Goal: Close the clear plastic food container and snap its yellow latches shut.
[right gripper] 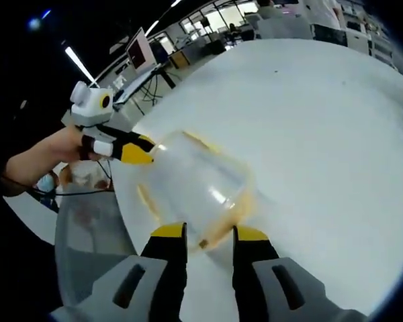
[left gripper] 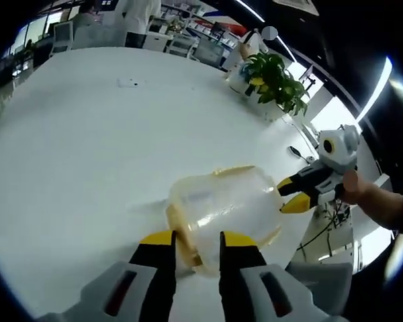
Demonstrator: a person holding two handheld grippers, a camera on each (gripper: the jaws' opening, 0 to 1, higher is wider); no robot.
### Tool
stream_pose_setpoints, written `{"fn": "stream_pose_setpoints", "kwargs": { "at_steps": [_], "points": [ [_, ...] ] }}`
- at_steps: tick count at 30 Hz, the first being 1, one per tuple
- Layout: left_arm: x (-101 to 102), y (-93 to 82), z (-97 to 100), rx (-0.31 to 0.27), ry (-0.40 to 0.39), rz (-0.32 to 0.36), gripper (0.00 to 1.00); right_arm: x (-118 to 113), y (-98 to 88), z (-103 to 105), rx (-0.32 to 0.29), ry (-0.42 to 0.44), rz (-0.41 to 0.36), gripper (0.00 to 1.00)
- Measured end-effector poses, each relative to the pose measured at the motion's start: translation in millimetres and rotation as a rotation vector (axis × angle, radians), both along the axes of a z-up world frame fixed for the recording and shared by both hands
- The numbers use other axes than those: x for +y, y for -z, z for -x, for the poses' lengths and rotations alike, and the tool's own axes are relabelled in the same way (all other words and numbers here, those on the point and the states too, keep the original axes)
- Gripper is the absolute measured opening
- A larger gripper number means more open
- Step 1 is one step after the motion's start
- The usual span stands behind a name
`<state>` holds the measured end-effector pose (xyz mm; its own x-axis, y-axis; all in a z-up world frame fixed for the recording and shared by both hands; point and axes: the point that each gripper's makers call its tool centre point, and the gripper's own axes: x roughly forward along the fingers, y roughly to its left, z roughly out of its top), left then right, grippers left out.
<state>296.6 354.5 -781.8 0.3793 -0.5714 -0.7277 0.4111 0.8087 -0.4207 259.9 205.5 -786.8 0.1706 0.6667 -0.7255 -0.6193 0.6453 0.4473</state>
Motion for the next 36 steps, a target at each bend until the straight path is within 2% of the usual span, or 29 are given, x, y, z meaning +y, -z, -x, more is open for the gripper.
{"fn": "stream_pose_setpoints", "kwargs": {
  "at_steps": [1,3,4,5,9,13,26,32,36],
  "points": [
    [0,0.1,-0.6,0.010,0.002,-0.001,0.16,1,0.5,0,-0.001,0.001,0.002,0.21],
    [-1,2.0,2.5,0.086,-0.007,0.012,0.15,2,-0.7,0,0.015,0.003,0.014,0.21],
    [-7,0.9,19.4,0.174,0.055,0.046,0.14,4,-0.6,0,0.022,-0.011,0.014,0.21],
    [-1,1.5,11.3,0.154,-0.003,0.037,0.14,5,0.3,1,0.028,-0.001,0.019,0.21],
    [0,3.5,8.7,0.114,0.009,0.044,0.14,4,-0.7,-4,0.039,-0.010,0.032,0.22],
    [0,3.4,8.0,0.118,-0.017,0.057,0.15,2,-1.9,-7,0.041,-0.004,0.019,0.22],
    [2,3.6,6.2,0.130,-0.034,0.046,0.16,1,-3.6,-13,0.024,-0.005,0.010,0.23],
    [1,3.2,4.2,0.129,-0.006,0.030,0.18,1,-3.9,-13,0.045,-0.001,0.017,0.24],
    [2,1.6,1.2,0.062,0.058,-0.040,0.19,1,-5.4,-15,-0.016,-0.061,0.072,0.26]
  ]
}}
